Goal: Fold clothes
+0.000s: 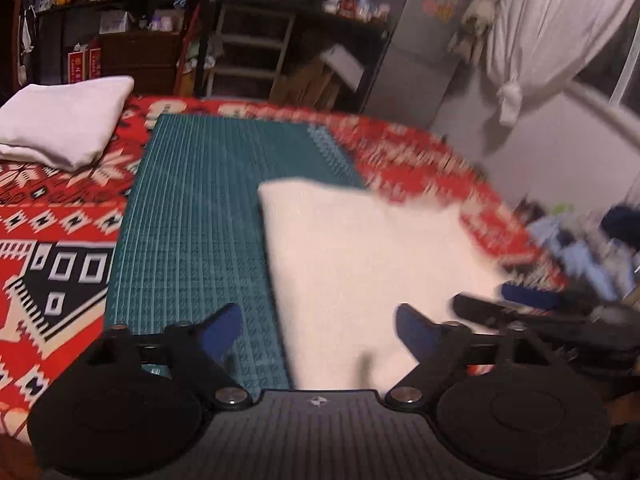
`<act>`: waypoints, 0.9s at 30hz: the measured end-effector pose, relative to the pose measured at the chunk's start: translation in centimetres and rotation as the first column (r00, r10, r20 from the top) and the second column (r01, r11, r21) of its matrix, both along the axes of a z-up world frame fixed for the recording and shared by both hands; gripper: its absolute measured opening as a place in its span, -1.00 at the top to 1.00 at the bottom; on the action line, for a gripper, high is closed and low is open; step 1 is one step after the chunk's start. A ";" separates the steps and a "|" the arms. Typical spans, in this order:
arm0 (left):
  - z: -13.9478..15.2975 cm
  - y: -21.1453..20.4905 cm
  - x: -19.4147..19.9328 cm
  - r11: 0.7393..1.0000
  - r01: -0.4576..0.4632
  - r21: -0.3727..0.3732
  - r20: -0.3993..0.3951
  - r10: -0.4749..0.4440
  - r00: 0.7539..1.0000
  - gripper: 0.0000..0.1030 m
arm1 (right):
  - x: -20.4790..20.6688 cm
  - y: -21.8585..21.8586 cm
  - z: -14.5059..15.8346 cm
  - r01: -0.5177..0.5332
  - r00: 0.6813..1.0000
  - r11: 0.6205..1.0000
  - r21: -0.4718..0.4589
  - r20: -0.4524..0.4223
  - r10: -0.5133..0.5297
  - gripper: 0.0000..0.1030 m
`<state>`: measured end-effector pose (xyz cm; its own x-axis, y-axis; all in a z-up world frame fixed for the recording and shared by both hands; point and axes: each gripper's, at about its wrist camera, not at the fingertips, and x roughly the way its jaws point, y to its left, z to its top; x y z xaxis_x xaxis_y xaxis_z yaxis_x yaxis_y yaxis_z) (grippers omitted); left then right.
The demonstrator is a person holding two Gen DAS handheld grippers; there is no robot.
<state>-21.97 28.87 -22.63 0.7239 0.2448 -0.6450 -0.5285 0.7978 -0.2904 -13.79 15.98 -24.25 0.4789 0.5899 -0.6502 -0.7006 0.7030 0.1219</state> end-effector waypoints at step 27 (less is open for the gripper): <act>-2.0 5.4 4.1 0.978 0.038 -0.204 0.030 -0.033 0.999 0.96 | 0.8 5.5 -0.3 -0.161 0.986 0.987 -0.018 -0.053 0.160 0.87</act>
